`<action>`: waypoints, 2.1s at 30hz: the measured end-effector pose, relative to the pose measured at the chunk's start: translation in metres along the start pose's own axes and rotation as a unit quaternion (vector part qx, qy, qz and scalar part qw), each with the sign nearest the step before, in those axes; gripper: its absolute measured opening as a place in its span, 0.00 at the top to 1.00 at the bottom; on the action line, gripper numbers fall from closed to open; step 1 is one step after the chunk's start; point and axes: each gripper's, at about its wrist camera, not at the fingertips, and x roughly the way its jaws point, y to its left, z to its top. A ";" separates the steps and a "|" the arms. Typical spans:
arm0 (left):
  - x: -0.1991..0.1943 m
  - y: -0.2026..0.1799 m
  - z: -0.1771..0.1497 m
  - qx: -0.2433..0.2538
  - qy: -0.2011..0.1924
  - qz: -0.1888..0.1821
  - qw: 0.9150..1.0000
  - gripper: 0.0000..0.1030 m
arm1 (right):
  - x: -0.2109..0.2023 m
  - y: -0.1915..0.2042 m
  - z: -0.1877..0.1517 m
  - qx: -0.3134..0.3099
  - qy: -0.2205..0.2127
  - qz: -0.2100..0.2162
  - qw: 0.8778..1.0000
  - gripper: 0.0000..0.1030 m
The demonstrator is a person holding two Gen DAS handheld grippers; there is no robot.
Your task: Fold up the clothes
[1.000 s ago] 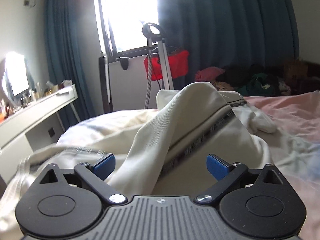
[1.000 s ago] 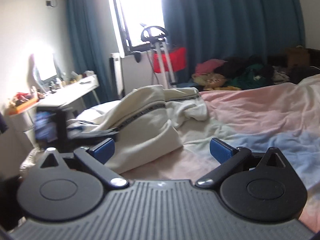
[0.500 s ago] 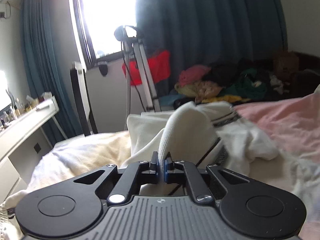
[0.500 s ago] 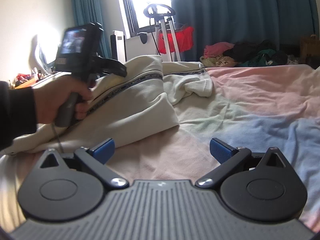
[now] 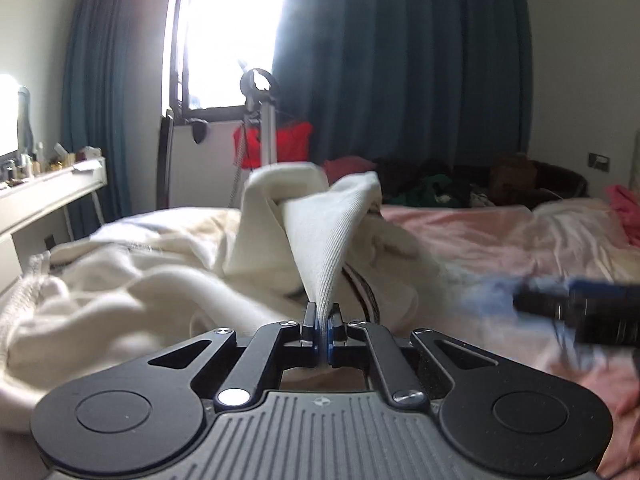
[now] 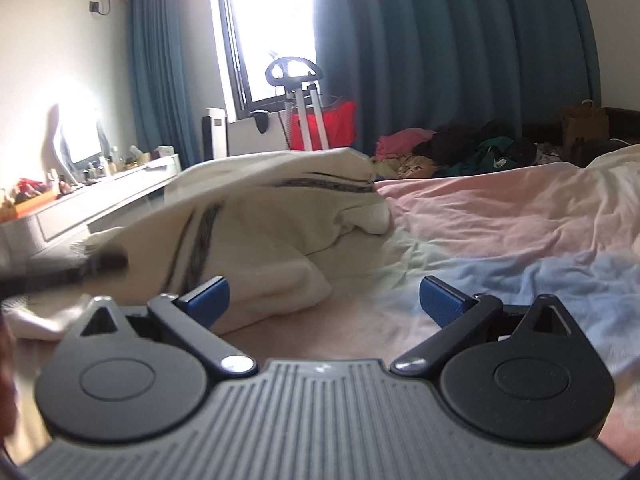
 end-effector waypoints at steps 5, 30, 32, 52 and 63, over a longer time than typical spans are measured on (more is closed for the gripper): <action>-0.016 0.003 -0.006 -0.001 -0.011 -0.026 1.000 0.84 | -0.015 0.016 0.003 0.028 0.010 0.022 0.999 0.00; 0.031 0.085 -0.011 -0.128 0.004 -0.024 0.991 0.34 | 0.305 -0.016 0.113 0.125 0.127 -0.013 0.984 0.26; 0.047 0.092 -0.015 -0.152 0.008 -0.025 0.988 0.34 | 0.337 -0.021 0.115 0.119 0.117 -0.042 0.985 0.26; 0.045 0.115 -0.019 -0.303 -0.020 -0.041 0.952 0.29 | 0.240 -0.034 0.191 0.107 0.040 -0.110 0.987 0.90; -0.019 0.124 -0.022 -0.394 0.050 -0.139 0.907 0.19 | -0.017 -0.148 0.150 0.237 -0.040 -0.189 0.952 0.90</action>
